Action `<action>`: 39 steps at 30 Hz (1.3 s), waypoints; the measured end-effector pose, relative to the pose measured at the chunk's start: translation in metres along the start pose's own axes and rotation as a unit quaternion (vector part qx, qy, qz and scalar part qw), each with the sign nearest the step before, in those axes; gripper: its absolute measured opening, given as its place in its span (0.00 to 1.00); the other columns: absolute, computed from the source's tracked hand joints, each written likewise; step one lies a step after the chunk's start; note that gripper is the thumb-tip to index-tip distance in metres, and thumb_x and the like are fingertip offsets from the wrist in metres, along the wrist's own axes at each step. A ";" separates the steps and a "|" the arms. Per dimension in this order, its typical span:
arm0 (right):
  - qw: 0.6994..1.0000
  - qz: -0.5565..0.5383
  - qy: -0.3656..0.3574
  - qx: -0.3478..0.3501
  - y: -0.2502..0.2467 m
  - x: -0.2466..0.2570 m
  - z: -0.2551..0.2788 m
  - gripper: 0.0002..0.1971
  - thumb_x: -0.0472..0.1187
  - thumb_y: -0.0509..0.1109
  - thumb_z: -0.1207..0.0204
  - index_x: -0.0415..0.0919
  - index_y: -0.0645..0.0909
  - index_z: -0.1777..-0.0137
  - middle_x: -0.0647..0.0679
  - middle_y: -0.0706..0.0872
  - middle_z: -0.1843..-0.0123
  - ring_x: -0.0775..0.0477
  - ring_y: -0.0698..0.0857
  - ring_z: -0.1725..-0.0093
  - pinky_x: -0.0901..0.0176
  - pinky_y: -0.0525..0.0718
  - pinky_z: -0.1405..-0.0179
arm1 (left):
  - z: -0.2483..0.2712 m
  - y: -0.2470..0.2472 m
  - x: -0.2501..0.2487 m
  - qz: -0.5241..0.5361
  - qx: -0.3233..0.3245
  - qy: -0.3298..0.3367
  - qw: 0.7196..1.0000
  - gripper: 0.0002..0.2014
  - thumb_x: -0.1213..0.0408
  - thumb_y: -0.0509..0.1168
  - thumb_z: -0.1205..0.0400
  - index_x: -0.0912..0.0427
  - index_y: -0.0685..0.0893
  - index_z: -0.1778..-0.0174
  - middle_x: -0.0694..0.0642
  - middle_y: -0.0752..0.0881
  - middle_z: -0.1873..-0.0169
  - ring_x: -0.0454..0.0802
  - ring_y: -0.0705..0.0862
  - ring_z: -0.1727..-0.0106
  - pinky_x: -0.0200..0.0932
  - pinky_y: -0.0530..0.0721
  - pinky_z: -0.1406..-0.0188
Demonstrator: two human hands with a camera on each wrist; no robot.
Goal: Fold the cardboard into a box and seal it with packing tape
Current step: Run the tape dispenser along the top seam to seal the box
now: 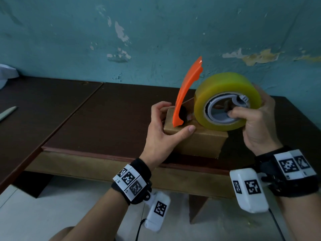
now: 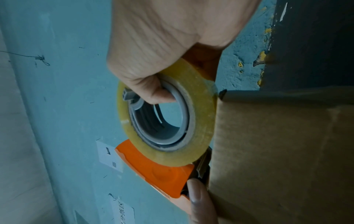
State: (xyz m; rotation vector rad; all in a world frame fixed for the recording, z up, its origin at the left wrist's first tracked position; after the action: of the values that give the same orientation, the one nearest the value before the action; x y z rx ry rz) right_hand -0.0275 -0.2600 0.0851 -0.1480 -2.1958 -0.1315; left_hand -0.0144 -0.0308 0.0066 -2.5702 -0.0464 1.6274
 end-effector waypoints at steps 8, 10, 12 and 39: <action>1.000 -0.011 0.025 -0.003 -0.001 -0.004 0.001 0.18 0.23 0.68 0.39 0.37 0.85 0.50 0.44 0.90 0.53 0.44 0.91 0.47 0.52 0.90 0.46 | 0.001 -0.007 -0.005 -0.003 -0.033 0.031 0.999 0.30 0.52 0.87 0.30 0.59 0.79 0.40 0.50 0.87 0.36 0.49 0.86 0.31 0.57 0.84 0.29; 0.999 -0.006 0.032 -0.005 -0.002 -0.006 0.001 0.18 0.23 0.68 0.39 0.34 0.84 0.49 0.36 0.87 0.50 0.40 0.89 0.47 0.48 0.89 0.44 | 0.001 -0.007 -0.005 0.004 -0.036 0.034 0.999 0.30 0.51 0.87 0.31 0.59 0.79 0.42 0.51 0.88 0.36 0.49 0.87 0.31 0.58 0.85 0.29; 0.999 -0.005 0.034 -0.002 -0.002 -0.006 0.001 0.16 0.23 0.69 0.39 0.37 0.84 0.51 0.35 0.86 0.50 0.38 0.88 0.47 0.45 0.88 0.43 | 0.000 -0.007 -0.005 0.009 -0.034 0.044 0.998 0.29 0.52 0.87 0.30 0.58 0.79 0.43 0.52 0.88 0.36 0.53 0.88 0.31 0.61 0.85 0.29; 0.999 -0.009 0.035 -0.002 0.000 -0.008 0.003 0.17 0.24 0.69 0.38 0.40 0.85 0.52 0.36 0.86 0.50 0.39 0.89 0.45 0.42 0.88 0.40 | -0.004 -0.019 -0.003 -0.044 -0.039 0.059 0.997 0.28 0.46 0.87 0.33 0.53 0.85 0.44 0.52 0.85 0.35 0.48 0.84 0.28 0.56 0.85 0.27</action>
State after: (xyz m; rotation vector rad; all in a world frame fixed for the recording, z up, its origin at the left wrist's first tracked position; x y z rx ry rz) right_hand -0.0250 -0.2599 0.0768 -0.1230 -2.1273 -0.1482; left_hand -0.0112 -0.0125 0.0130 -2.6756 -0.2135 1.4688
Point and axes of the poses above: each hand's wrist, its own z-axis away from the middle knuckle, its own y-axis out of the palm, x = y × z, the point moved 8 cm from there along -z, towards the middle knuckle
